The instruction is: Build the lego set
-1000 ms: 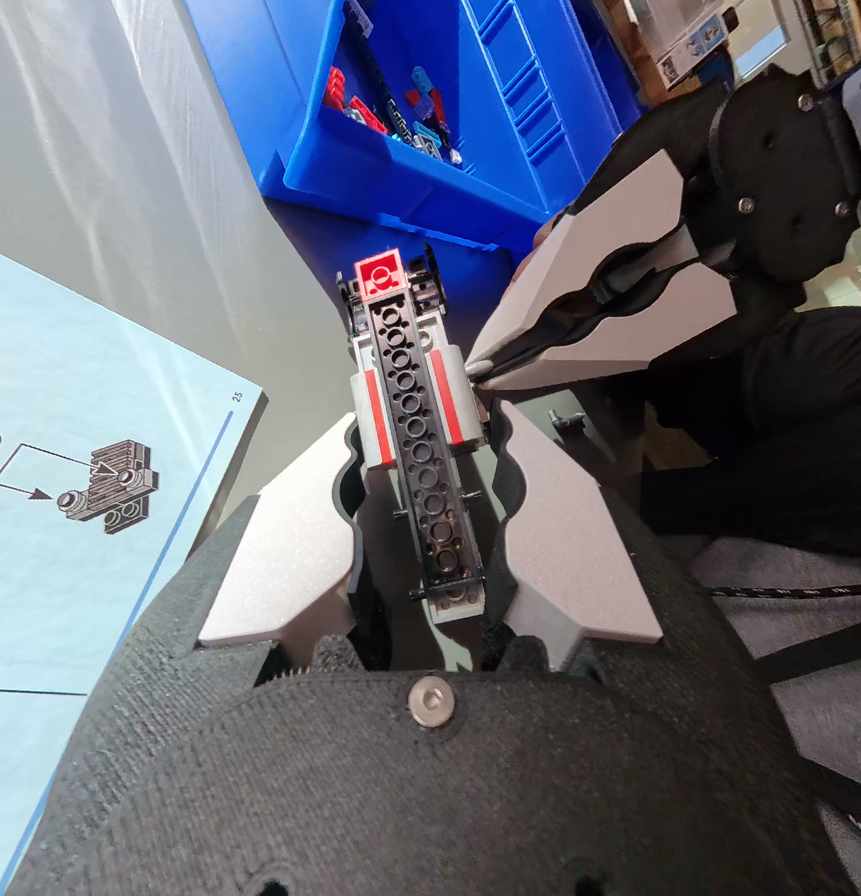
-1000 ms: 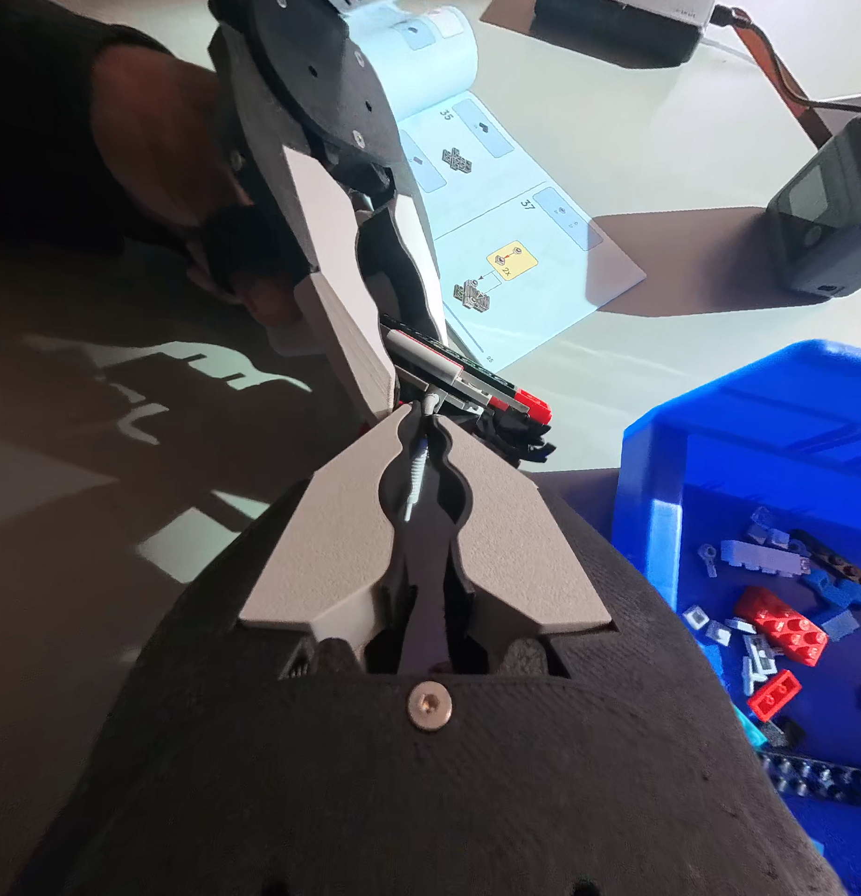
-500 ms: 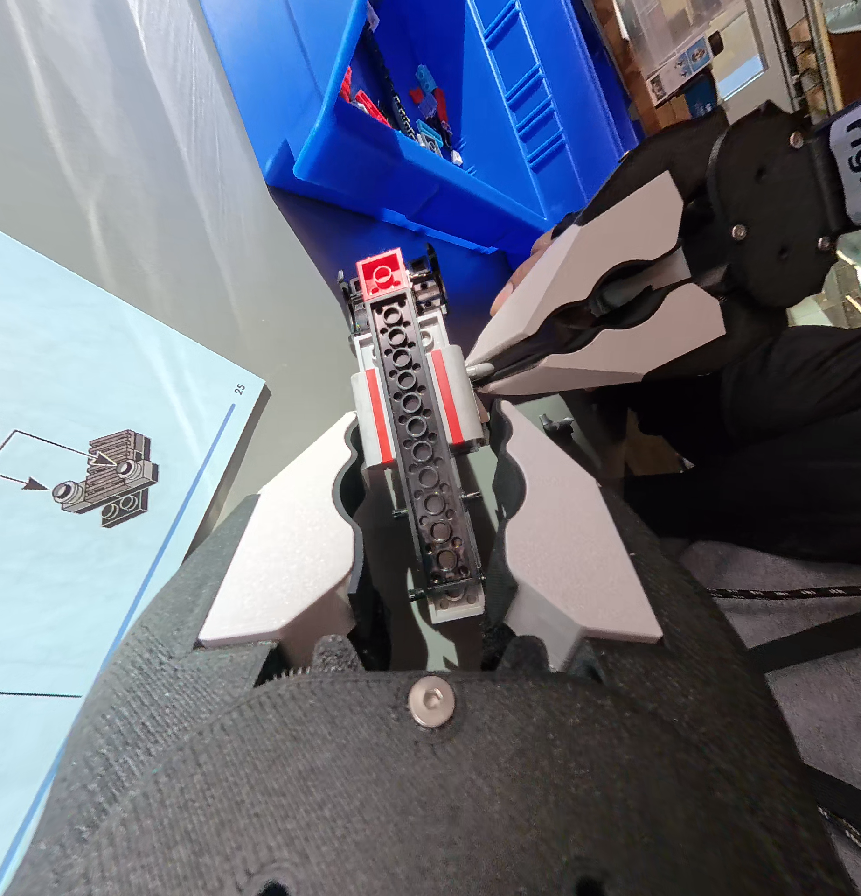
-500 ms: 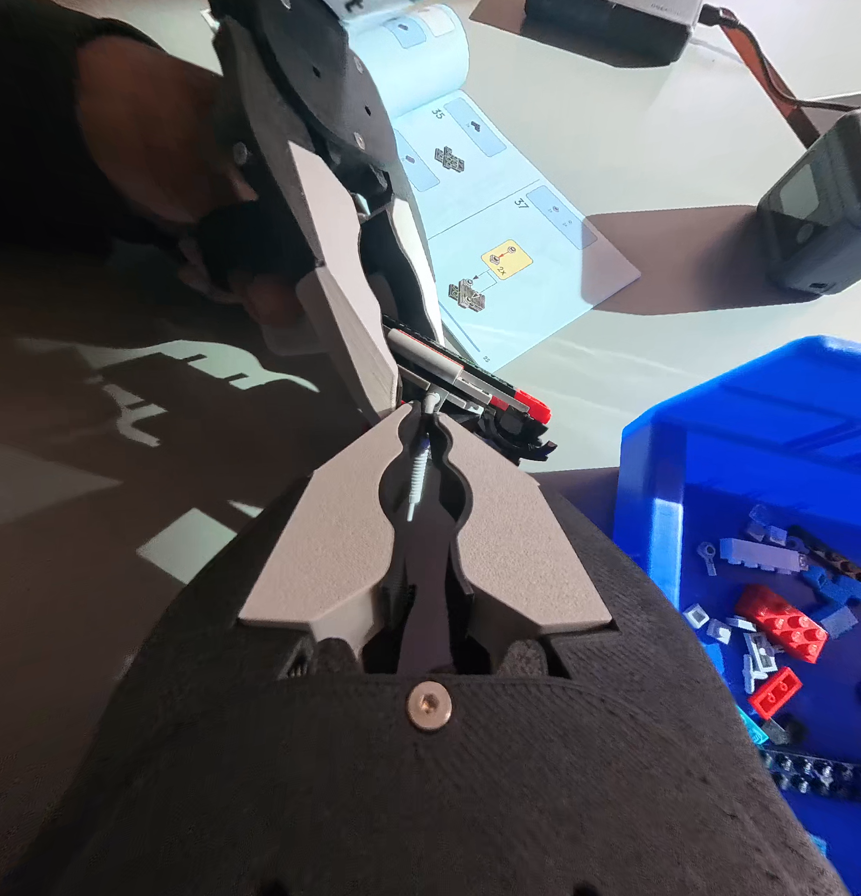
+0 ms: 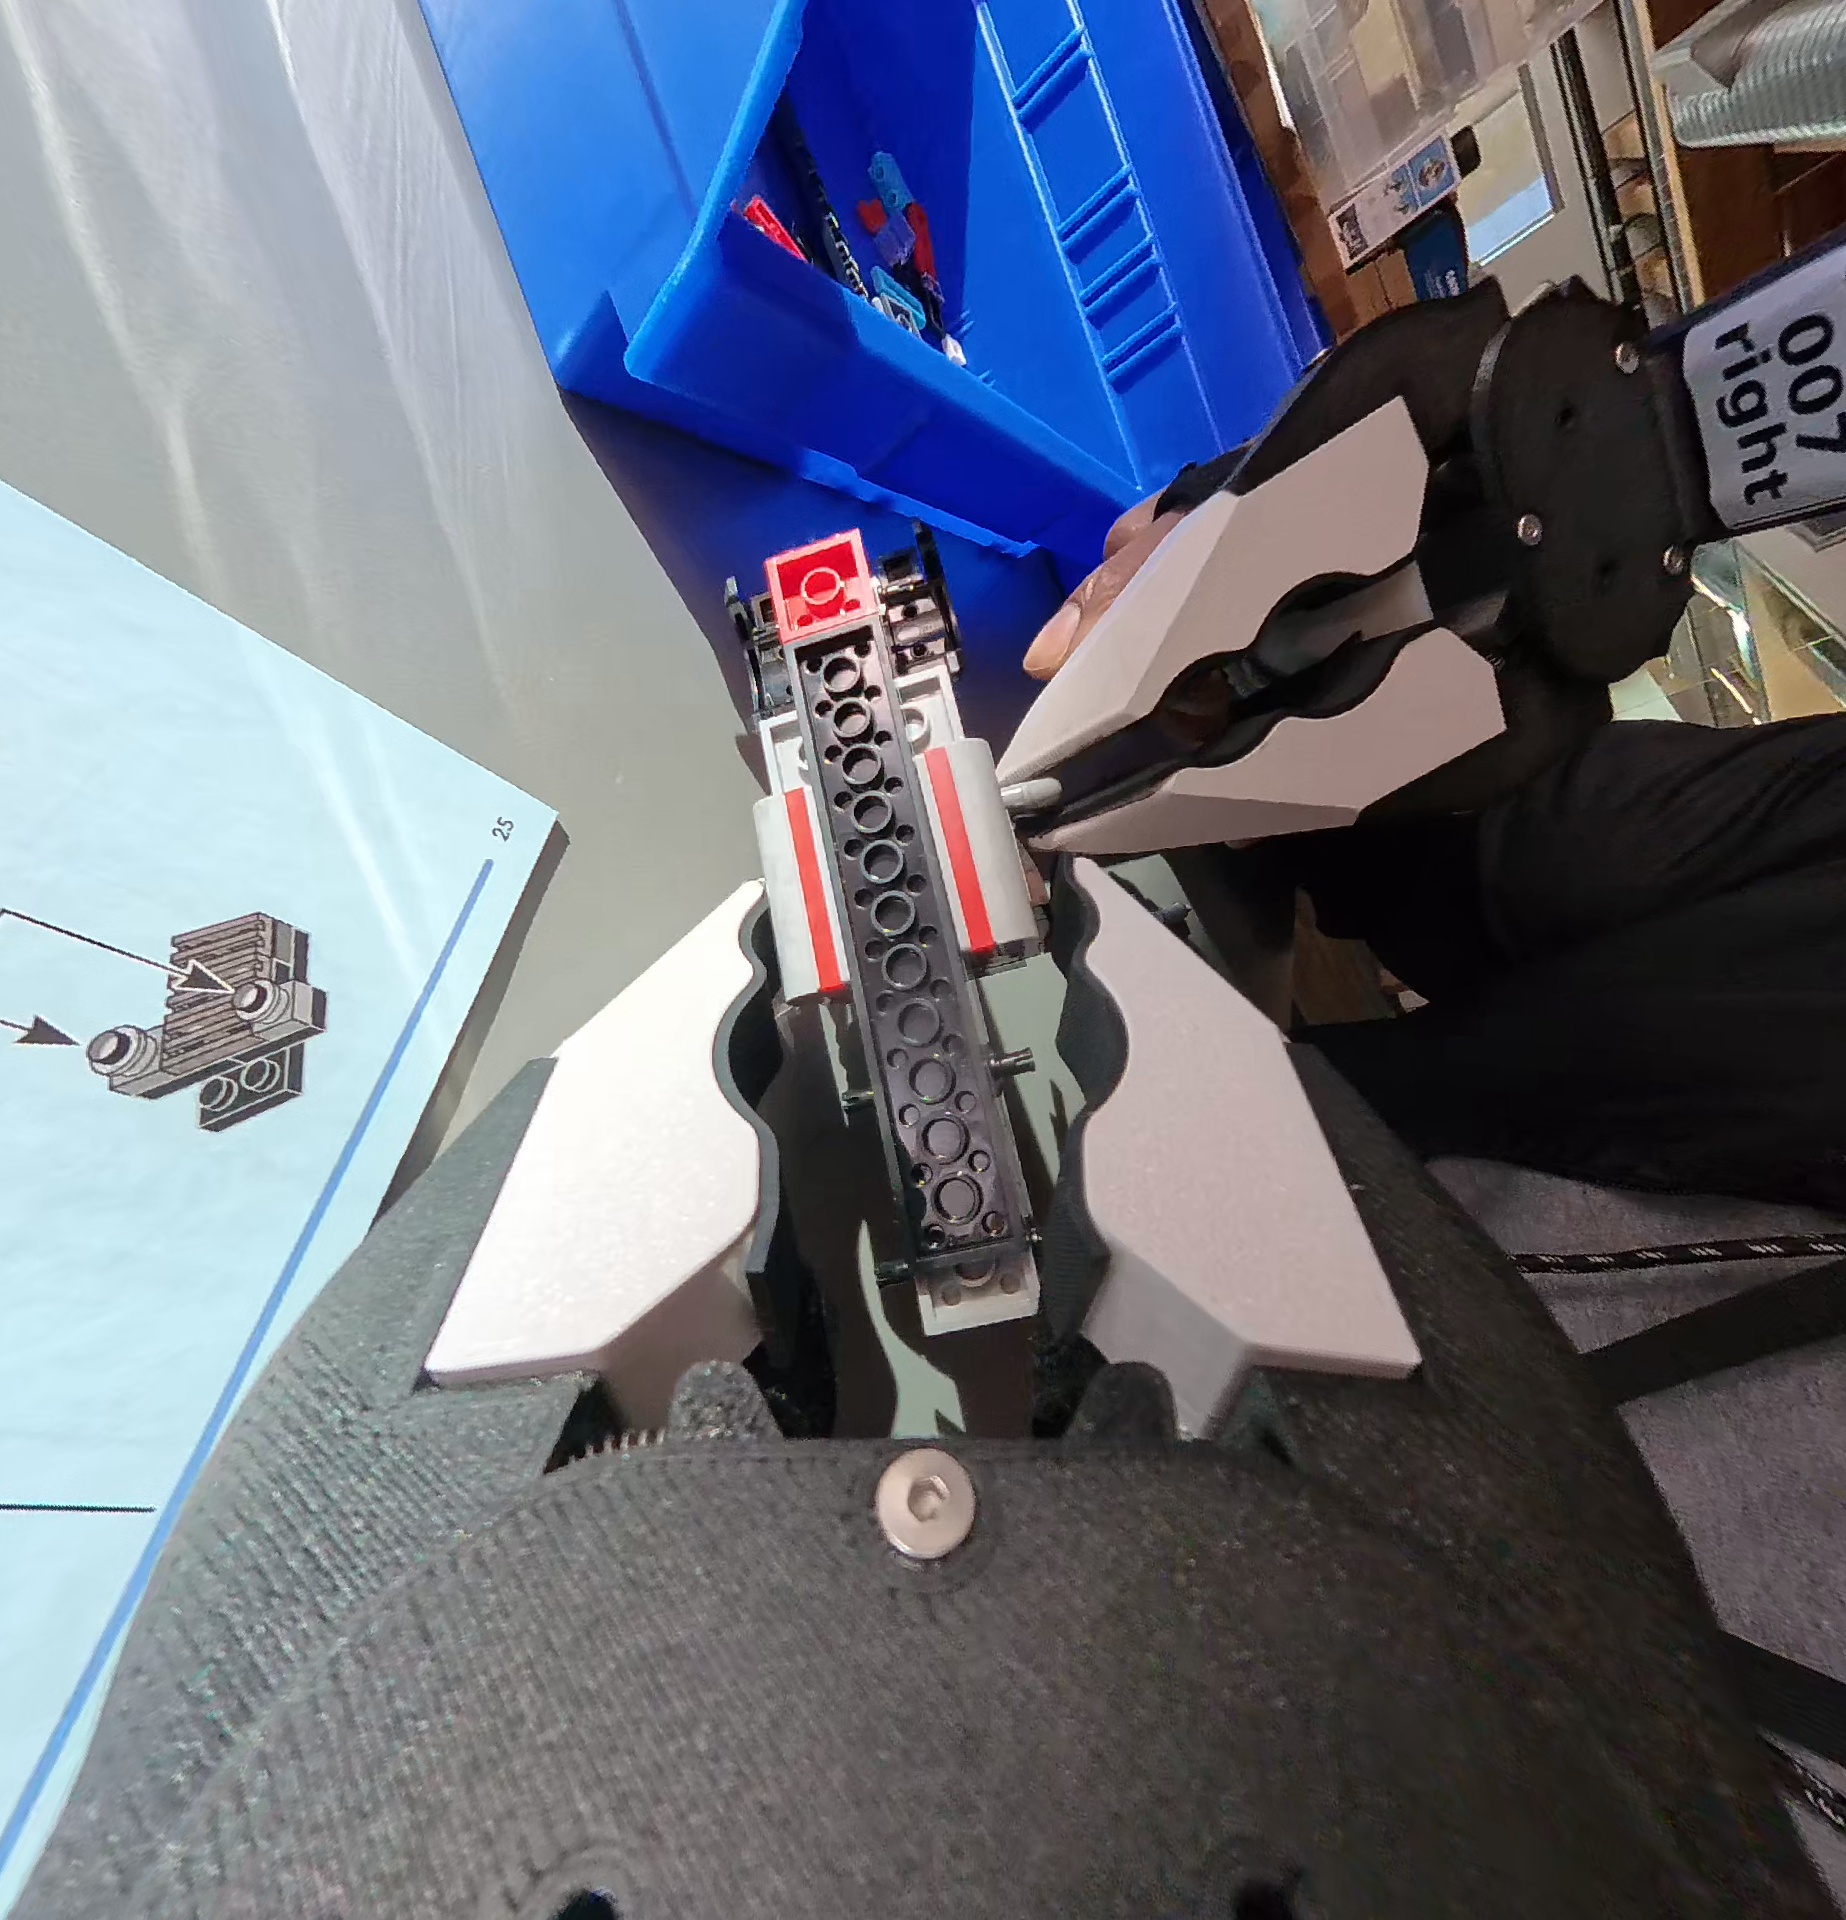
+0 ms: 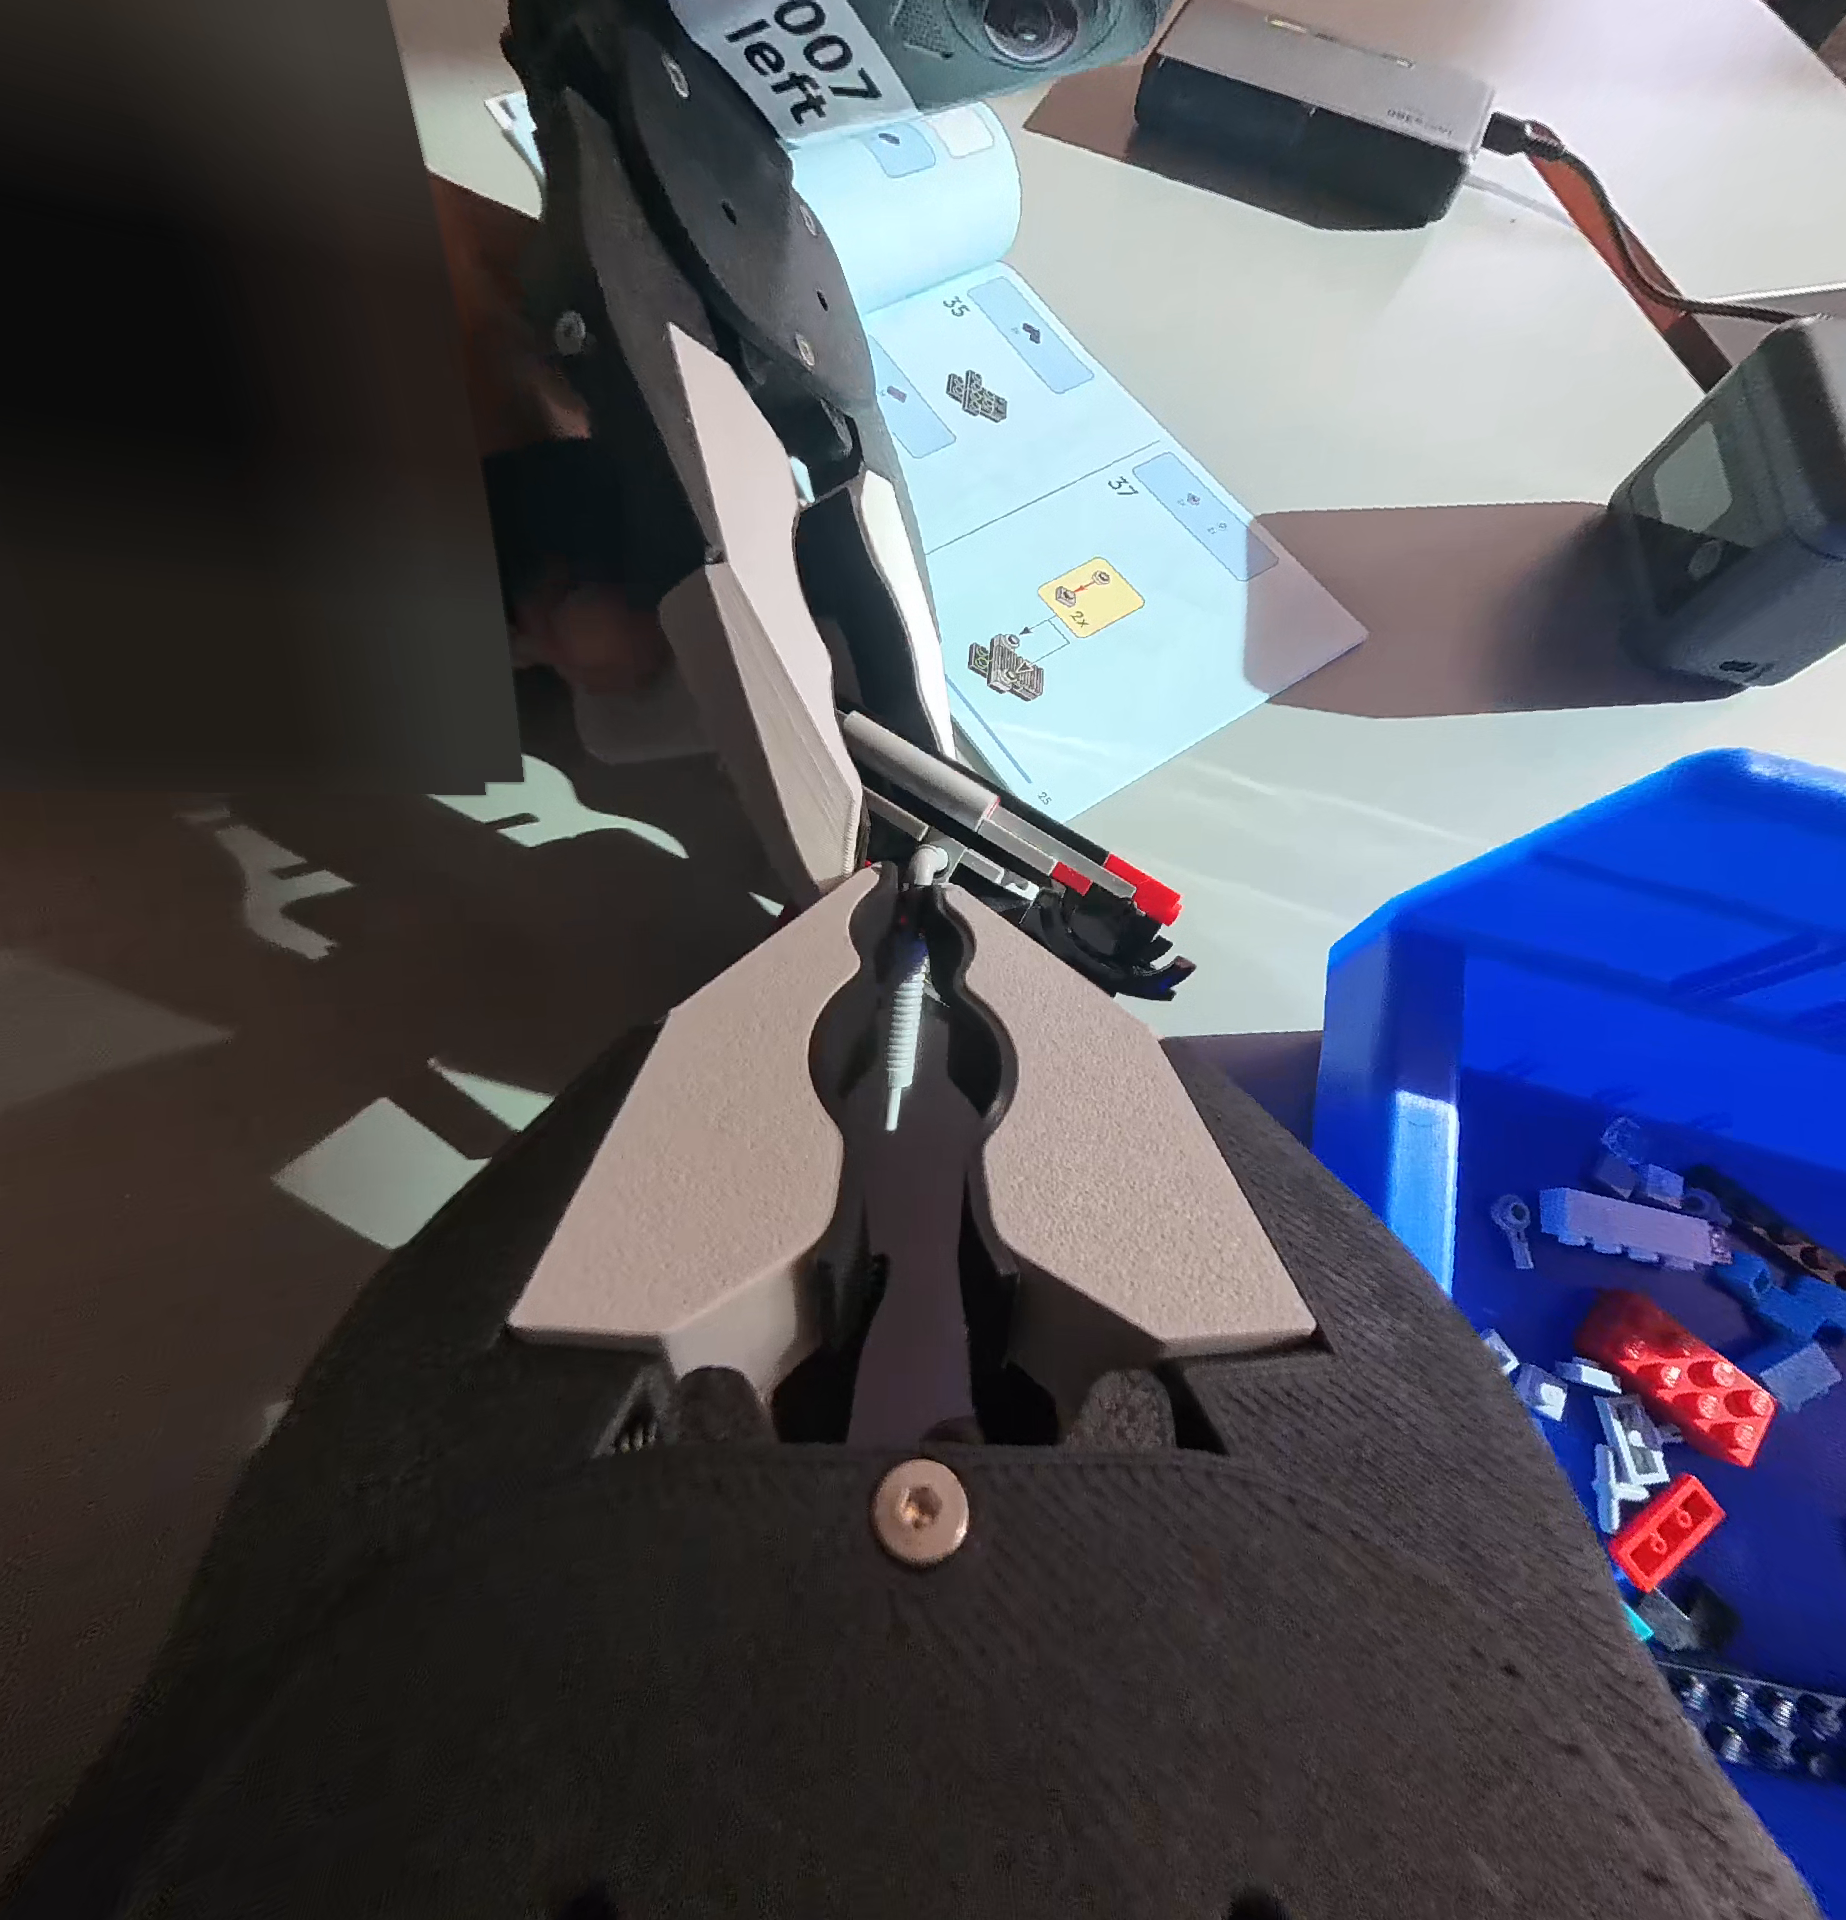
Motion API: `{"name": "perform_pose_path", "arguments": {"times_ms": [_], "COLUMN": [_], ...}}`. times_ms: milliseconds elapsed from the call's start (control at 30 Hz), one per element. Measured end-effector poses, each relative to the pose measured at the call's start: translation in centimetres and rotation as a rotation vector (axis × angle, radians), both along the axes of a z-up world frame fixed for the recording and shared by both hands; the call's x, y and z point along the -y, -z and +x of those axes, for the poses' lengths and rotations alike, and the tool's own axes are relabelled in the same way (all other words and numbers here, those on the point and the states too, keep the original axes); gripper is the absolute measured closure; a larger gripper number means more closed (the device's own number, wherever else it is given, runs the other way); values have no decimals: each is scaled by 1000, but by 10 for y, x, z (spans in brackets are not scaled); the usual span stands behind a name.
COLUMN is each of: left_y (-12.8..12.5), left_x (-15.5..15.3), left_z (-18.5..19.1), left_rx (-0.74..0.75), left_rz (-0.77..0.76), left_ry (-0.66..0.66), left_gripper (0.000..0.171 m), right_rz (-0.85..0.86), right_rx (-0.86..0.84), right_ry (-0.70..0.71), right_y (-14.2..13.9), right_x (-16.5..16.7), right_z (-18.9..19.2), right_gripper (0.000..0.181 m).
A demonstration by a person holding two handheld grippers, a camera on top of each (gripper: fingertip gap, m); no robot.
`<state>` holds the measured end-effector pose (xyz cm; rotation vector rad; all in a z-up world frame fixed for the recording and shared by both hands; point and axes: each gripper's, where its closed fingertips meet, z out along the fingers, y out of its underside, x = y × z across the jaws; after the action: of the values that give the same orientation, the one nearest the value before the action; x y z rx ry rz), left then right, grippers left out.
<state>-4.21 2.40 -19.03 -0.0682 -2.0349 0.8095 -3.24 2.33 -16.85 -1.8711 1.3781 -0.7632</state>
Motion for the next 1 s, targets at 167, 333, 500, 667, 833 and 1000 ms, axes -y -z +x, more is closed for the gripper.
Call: {"name": "perform_pose_path", "arguments": {"times_ms": [167, 333, 500, 667, 833, 1000], "left_y": [-1, 0, -1, 0, 1, 1], "left_x": [0, 0, 0, 2, 3, 2], "left_z": [0, 0, 2, 5, 4, 4], "left_rx": [-11, -11, -12, -21, -12, -4], "left_rz": [0, 5, 1, 8, 10, 8], "left_ry": [1, 2, -7, -22, -21, -17], "left_gripper": [119, 119, 119, 119, 119, 119], "right_rz": [2, 4, -19, -17, -9, -33], "right_rx": [13, 13, 24, -6, -92, -229], "right_ry": [13, 6, 45, 137, 162, 260], "right_y": [-2, -1, -8, -3, 10, 43], "right_x": [4, 2, 13, 26, 27, 35], "right_z": [0, 0, -4, -31, -56, -68], "right_gripper": [167, 168, 167, 165, 164, 158]}}
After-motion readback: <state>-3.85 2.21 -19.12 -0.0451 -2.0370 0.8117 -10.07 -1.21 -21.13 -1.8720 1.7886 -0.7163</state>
